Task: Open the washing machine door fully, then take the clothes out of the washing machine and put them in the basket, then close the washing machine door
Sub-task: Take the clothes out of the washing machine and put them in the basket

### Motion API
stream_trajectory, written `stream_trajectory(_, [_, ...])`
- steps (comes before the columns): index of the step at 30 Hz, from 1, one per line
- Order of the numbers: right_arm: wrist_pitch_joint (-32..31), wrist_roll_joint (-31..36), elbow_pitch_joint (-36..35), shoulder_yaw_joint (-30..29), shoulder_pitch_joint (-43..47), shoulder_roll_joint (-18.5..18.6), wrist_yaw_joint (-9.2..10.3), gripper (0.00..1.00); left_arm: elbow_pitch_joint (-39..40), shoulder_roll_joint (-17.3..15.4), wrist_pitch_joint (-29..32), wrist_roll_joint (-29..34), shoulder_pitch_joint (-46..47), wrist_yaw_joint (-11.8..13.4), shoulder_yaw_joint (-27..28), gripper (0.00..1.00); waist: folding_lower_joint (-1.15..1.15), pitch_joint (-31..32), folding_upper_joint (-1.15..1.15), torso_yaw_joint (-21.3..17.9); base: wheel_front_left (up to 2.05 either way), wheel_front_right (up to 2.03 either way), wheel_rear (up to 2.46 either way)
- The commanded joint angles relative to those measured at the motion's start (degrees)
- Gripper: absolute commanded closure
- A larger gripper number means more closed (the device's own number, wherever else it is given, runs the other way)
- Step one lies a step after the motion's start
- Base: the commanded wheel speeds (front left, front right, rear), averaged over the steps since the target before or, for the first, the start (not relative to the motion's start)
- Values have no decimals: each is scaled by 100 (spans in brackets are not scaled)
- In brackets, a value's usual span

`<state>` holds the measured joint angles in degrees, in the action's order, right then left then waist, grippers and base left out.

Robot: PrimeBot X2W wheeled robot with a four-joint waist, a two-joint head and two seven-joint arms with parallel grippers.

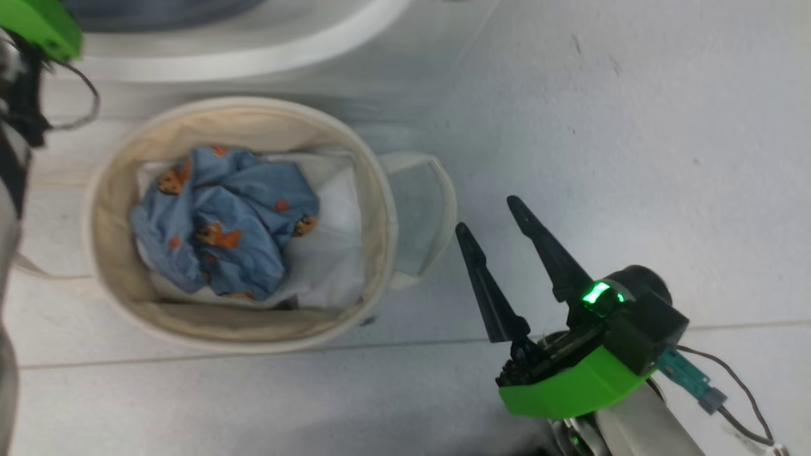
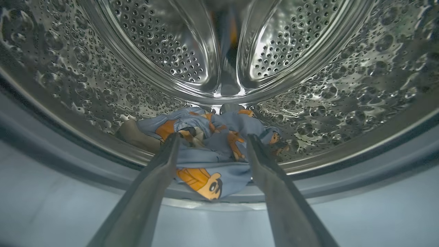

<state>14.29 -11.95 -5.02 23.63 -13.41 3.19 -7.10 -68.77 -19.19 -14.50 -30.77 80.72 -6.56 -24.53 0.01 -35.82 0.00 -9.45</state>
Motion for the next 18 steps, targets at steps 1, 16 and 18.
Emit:
stream_trajectory(1, [56,4,-216,105,208,-31,-39,0,99,-316,-49,64,242,14,92,0,-1,-286,0,-179,0,0,0])
stream_trajectory(16, [70,-96,-678,-82,335,-31,-39,0,-461,-491,743,121,970,507,17,0,-1,-912,0,-382,0,0,0])
stream_trajectory(18, [70,-99,-679,-95,326,-31,-39,0,-480,-469,987,128,928,489,-34,30,-1,-918,0,-375,0,0,0])
